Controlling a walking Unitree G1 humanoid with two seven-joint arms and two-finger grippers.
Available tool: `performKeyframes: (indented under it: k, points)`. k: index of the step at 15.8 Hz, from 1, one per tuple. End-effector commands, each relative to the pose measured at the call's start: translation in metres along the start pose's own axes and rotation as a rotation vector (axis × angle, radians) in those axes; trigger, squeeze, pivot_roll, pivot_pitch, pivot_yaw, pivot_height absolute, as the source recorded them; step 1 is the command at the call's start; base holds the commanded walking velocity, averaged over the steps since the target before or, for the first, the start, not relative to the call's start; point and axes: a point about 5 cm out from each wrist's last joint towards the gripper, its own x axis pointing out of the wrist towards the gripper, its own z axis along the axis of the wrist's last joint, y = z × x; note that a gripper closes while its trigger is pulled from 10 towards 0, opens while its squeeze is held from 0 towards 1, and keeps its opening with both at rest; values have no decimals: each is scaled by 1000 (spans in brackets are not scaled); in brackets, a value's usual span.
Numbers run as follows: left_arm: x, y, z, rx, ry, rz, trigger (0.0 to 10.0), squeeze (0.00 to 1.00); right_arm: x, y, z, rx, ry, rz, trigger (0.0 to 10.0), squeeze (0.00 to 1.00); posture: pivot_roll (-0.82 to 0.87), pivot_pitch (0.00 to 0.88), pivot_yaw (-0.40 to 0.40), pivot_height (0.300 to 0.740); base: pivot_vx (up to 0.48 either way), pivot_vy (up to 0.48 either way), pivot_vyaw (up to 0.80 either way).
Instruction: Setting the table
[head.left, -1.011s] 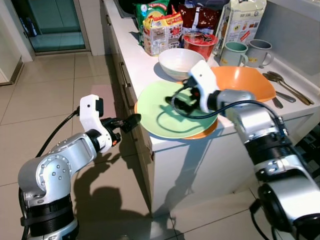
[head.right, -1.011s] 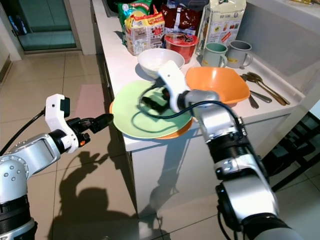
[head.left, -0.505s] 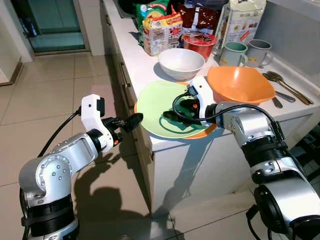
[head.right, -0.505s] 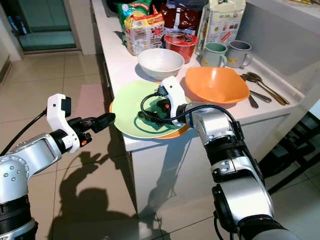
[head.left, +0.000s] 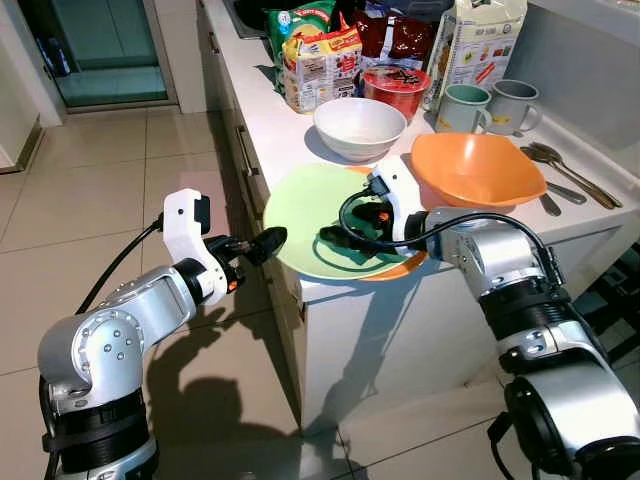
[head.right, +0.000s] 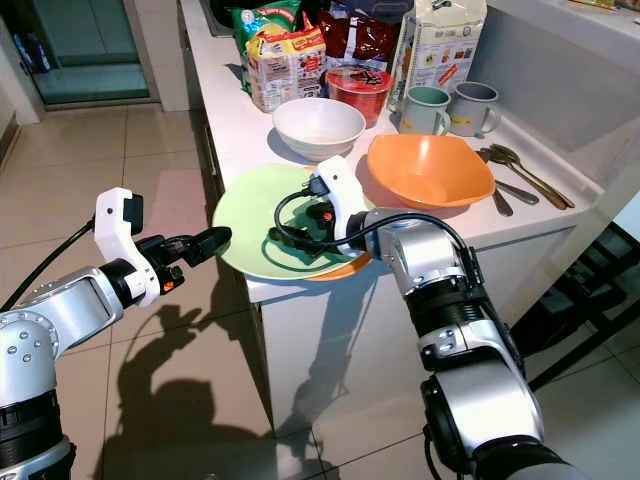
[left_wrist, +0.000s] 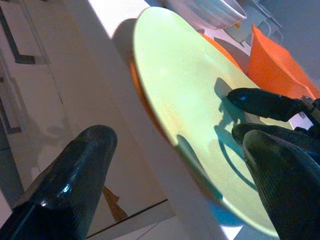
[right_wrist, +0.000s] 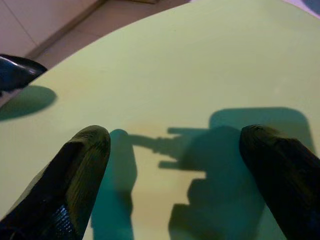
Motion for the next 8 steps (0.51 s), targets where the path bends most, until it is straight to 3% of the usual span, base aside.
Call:
performKeyframes:
  k: [1,8]
  points:
    - [0,-3,-1,2,12,-14,10000,0,5,6,-11,48,29,38,10000,0,66,0,-26,740,0,0,0]
    - [1,-4,-5,36,43,-17,10000,0,9,10,-9,49,11,40,10000,0,68,0,-25,740,0,0,0]
